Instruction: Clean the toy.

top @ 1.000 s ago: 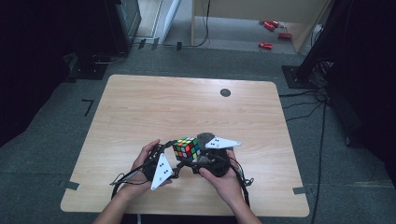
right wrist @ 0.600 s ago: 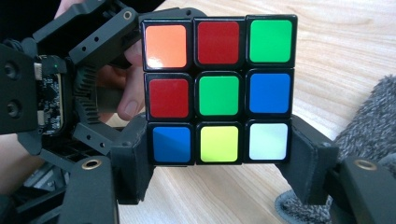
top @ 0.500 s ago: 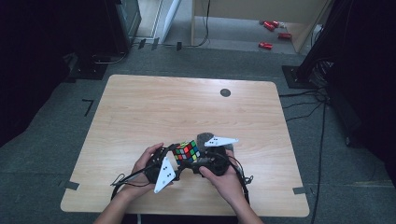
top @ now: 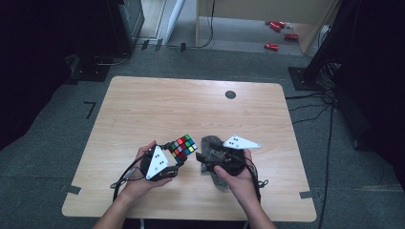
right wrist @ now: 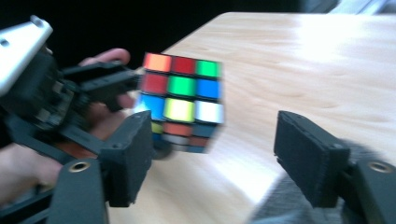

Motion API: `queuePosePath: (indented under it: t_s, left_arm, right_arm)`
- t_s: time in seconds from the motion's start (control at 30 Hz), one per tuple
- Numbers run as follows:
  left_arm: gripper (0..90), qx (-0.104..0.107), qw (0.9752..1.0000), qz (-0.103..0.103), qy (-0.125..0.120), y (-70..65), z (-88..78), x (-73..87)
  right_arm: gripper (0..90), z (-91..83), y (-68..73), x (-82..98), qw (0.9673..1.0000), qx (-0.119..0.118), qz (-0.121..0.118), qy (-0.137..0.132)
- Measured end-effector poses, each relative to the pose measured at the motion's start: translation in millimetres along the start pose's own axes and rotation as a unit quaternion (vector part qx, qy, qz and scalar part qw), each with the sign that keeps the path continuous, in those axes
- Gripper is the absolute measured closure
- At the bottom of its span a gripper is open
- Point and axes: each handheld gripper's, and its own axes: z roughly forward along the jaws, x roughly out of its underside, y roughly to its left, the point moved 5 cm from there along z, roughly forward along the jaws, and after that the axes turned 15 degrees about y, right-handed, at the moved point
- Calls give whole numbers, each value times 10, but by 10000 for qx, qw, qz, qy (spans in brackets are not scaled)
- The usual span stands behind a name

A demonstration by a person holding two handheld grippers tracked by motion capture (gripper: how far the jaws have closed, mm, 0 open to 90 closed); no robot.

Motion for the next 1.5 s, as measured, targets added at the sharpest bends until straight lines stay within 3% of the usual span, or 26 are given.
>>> queuePosePath:
  t_s: [0.03, 0.1, 0.17, 0.23, 0.4, 0.53, 0.7, 0.87, 1.0, 1.1, 1.17, 1.23, 1.33, 1.43, 1.5]
  left_arm:
    - [350, 88, 9999, -69, 12, 16, -5, 0]
    - [350, 359, 9987, -349, 15, 57, -18, -8]
    - [350, 612, 9958, -683, 7, 96, -26, -20]
    - [350, 642, 9940, -885, 30, 128, -33, -20]
    - [350, 570, 9938, -957, 37, 166, -61, 1]
    - [349, 579, 9930, -1025, 66, 168, -46, 11]
    - [349, 670, 9929, -979, 22, 147, -53, -1]
    - [349, 693, 9929, -964, 122, 146, -36, 8]
    - [349, 793, 9922, -960, 86, 139, -43, 3]
    - [348, 903, 9912, -969, 0, 130, -53, -7]
    - [349, 966, 9909, -933, -4, 122, -54, -10]
    - [349, 964, 9917, -851, 84, 110, -38, -3]
    - [349, 904, 9932, -677, 266, 75, 9, 14]
    - [349, 850, 9944, -497, 388, 21, 44, 19]
    - [349, 868, 9945, -425, 409, -16, 54, 12]
  right_arm:
    - [265, -30, -51, -5, 9996, 240, -117, -19]
    - [282, -96, -137, -7, 9982, 499, -277, -159]
    - [281, -125, -224, 7, 9979, 549, -290, -184]
    - [282, -118, -305, 39, 9967, 681, -403, -191]
    - [255, 13, -472, 190, 9929, 977, -668, 139]
    - [252, 200, -582, 345, 9909, 1133, -366, 627]
    - [415, 334, -610, 470, 9868, 1172, -149, 1109]
    - [452, 442, -608, 553, 9813, 1273, -141, 1434]
    - [605, 452, -635, 570, 9791, 1396, -143, 1470]
    - [701, 409, -631, 552, 9814, 1340, -174, 1361]
    - [717, 363, -614, 516, 9854, 1231, -175, 1167]
    - [719, 291, -567, 450, 9905, 1063, -188, 846]
    - [713, 160, -456, 317, 9954, 879, -187, 337]
    - [712, 31, -312, 194, 9979, 595, -258, -90]
    - [712, -44, -185, 124, 9977, 409, -425, -320]
